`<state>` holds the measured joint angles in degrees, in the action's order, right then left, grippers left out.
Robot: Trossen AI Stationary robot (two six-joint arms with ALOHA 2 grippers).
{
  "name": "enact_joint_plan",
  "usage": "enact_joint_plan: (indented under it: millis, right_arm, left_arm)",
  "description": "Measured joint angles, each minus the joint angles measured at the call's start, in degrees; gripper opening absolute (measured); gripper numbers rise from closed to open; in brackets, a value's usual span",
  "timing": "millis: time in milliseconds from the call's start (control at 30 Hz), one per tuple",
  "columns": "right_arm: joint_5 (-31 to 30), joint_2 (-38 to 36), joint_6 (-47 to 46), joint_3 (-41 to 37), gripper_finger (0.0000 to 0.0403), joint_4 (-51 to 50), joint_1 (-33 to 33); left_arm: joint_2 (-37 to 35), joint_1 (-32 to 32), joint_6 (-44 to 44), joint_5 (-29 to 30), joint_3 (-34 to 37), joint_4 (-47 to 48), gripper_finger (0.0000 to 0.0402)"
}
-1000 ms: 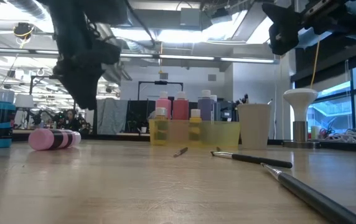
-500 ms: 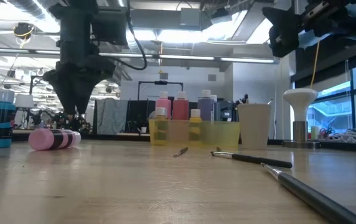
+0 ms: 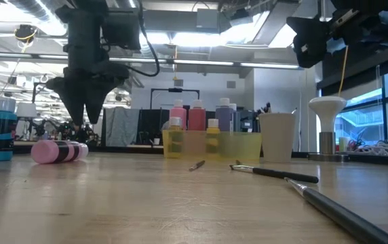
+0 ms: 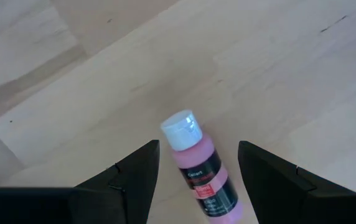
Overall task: Pick & Place Paint Supplies
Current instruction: Put the small pink paint bottle into the yellow bin
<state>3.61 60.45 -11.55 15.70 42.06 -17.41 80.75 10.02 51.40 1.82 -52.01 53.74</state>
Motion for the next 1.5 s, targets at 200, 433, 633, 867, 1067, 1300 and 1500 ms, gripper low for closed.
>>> enact_joint_plan:
  millis: [200,433,633,867,1067,1300,1500]
  right_arm:
    - [0.0,0.0,0.0,0.0,0.0252,0.0,0.0]
    - [0.0,0.0,0.0,0.0,0.0252,-0.3,0.0]
    - [0.0,0.0,0.0,0.0,0.0252,-0.5,0.0]
    - [0.0,0.0,0.0,0.0,0.0252,-1.2,0.0]
    - [0.0,0.0,0.0,0.0,0.0252,-1.2,0.0]
    - [0.0,0.0,0.0,0.0,0.0252,-1.2,0.0]
    - [0.0,0.0,0.0,0.0,0.0252,-1.4,0.0]
  left_arm:
    - [1.3,-0.2,4.5,0.0,0.1,0.3,0.0213]
    - [4.9,-0.2,4.9,-0.1,0.1,0.3,0.0213]
    - [9.2,-0.2,3.8,-1.5,0.1,0.2,0.0213]
    - [12.2,-0.2,2.9,-1.4,0.1,-0.1,0.0213]
    - [14.1,-0.2,1.9,-1.4,0.1,-0.2,0.0213]
    - [16.1,-1.5,1.4,-1.3,0.1,-0.3,0.0213]
    - [17.1,-2.5,1.5,-0.7,-0.1,-0.4,0.0213]
